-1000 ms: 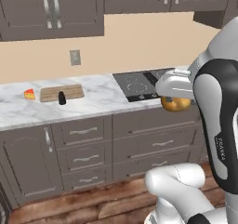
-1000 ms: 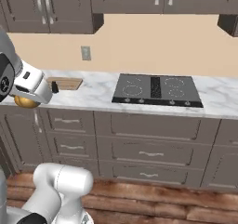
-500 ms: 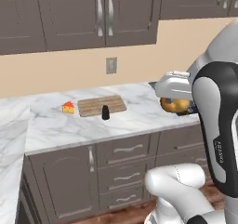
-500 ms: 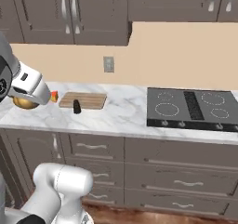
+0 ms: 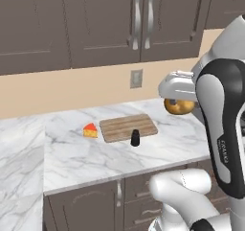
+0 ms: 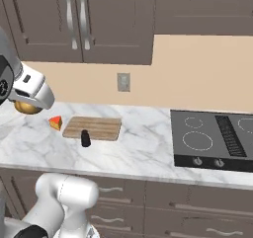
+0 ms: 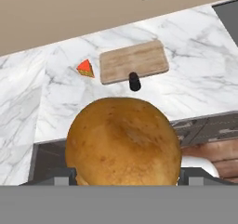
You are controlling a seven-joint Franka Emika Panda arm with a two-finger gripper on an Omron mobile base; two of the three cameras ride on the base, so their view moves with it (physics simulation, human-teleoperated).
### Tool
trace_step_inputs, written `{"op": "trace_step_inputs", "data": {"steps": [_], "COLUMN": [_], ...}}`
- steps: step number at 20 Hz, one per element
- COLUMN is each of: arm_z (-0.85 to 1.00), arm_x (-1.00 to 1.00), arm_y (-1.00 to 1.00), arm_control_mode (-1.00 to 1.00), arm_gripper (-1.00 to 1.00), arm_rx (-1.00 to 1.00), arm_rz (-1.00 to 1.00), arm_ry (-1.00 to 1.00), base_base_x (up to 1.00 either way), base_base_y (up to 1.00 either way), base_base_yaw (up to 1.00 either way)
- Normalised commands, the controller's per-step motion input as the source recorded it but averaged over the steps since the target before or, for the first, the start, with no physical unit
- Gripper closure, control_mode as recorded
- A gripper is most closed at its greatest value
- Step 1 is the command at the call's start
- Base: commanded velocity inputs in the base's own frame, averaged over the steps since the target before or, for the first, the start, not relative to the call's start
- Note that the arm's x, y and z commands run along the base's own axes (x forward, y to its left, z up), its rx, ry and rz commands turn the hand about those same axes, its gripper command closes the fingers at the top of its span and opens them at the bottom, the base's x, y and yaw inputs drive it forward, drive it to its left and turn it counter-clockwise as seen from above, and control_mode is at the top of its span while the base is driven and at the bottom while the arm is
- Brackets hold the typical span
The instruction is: Retrieve the reheated potato from the microwave, then place the potato, cheese, and condiment on the cutting board.
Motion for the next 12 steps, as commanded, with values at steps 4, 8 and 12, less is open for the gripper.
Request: {"op": "trace_step_inputs", "data": {"steps": [4, 8, 12], "arm_z": [0.00, 0.00, 0.00], "arm_x": [0.00, 0.00, 0.00], "arm_y": [0.00, 0.00, 0.00], "arm_control_mode": [1.00, 1.00, 1.00], "arm_gripper": [1.00, 1.00, 1.00], "arm_rx": [0.00, 0.00, 0.00], "arm_rz": [0.00, 0.00, 0.00], "arm_ry": [0.00, 0.00, 0.00], "base_base_x": [0.62, 0.94, 0.90], "base_base_y": [0.00, 0.00, 0.00], "base_base_yaw": [-0.01, -0.01, 0.00]}}
